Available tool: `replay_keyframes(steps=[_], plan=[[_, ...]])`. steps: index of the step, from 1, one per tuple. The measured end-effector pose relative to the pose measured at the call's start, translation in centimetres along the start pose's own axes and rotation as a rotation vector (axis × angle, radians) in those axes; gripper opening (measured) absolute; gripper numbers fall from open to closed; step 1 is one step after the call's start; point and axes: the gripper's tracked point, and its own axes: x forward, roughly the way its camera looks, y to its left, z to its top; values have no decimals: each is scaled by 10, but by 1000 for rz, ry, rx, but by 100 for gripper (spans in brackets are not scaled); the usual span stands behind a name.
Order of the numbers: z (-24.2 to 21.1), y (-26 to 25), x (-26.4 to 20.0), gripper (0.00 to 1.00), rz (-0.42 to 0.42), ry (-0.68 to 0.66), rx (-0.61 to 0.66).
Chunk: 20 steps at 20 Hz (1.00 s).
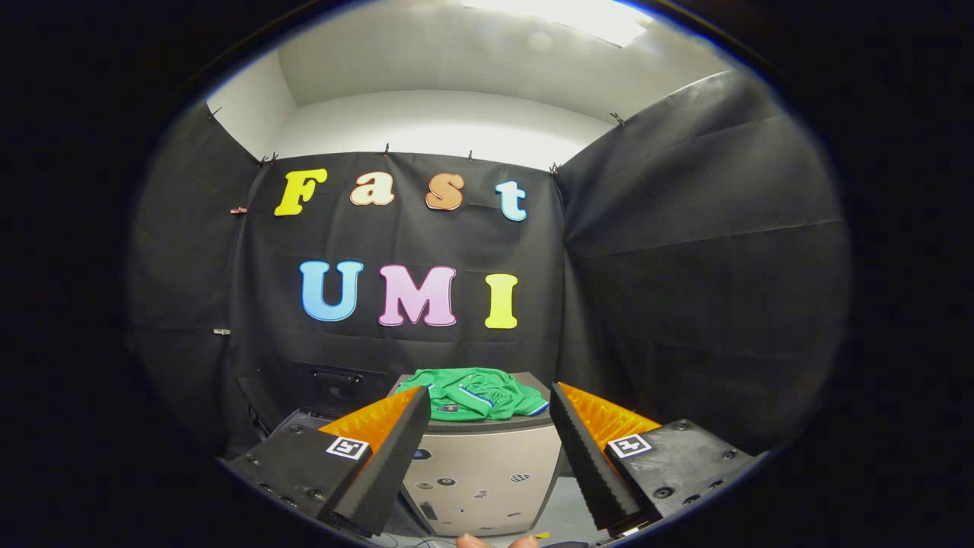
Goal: Put the clothes into the washing machine and then close the washing machine lid.
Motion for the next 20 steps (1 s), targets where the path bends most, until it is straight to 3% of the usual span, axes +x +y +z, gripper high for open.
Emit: replay_keyframes(steps=[8, 20], plan=[[-12, 12, 36, 98, 27, 32, 18], [-75, 38, 195, 99, 74, 239, -1]])
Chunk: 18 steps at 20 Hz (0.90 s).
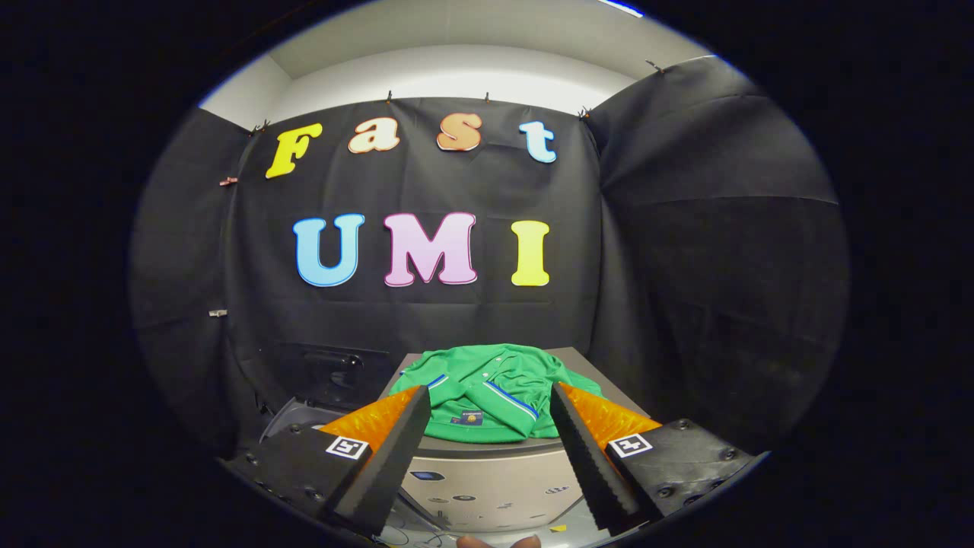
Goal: Put the clothes into the washing machine and then close the washing machine lid.
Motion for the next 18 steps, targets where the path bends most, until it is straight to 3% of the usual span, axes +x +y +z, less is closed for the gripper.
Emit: replay_keyframes(steps=[9, 18], plan=[[-31, -2, 134, 99, 22, 230, 1], [-67, 8, 199, 100, 22, 464, -14]])
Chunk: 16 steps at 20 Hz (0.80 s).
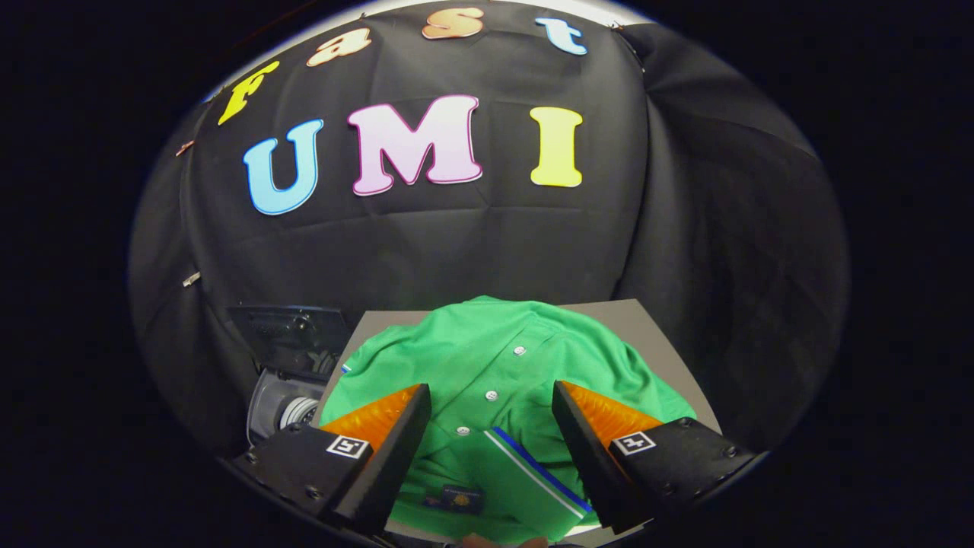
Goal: Put the clothes into the washing machine and then close the washing machine lid.
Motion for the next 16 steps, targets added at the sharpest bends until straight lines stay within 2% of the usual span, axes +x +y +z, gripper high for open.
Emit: replay_keyframes(steps=[3, 5, 7, 8, 10, 13, 15, 16], plan=[[-9, 3, 18, 100, -14, 77, -9], [-29, 4, 32, 100, -13, 178, 0], [-21, -1, 27, 100, -27, 176, 15], [-23, -3, 31, 95, -42, 183, 34], [-27, -5, 37, 67, -68, 215, 81], [-25, -4, 32, 25, -23, 194, 80], [-22, -5, 24, 12, -2, 186, 143], [-19, -6, 24, 12, 4, 171, 168]])
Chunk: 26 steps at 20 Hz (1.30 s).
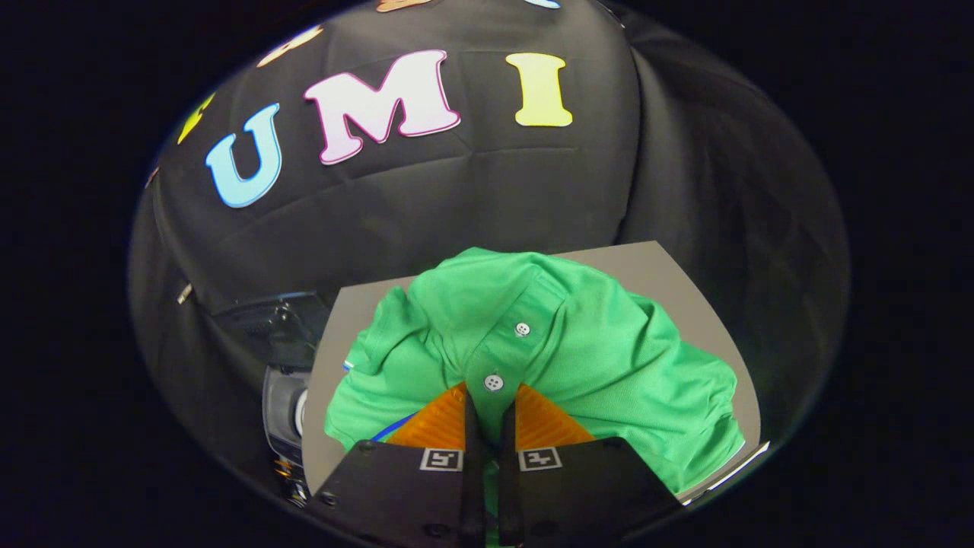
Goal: Put the clothes into the washing machine and then close the washing machine lid.
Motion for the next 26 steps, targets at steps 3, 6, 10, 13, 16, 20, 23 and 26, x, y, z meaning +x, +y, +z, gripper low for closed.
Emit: replay_keyframes(steps=[3, 6, 10, 13, 16, 20, 23, 26], plan=[[18, 10, -25, 12, 67, -61, 28], [38, 20, -53, 12, 127, -112, 25], [56, 44, -80, 11, 184, -159, 10], [65, 69, -100, 11, 236, -189, 4], [67, 104, -118, 11, 303, -208, 2], [56, 159, -132, 11, 376, -211, -48], [43, 204, -135, 11, 431, -197, -76], [24, 250, -132, 11, 480, -170, -107]])
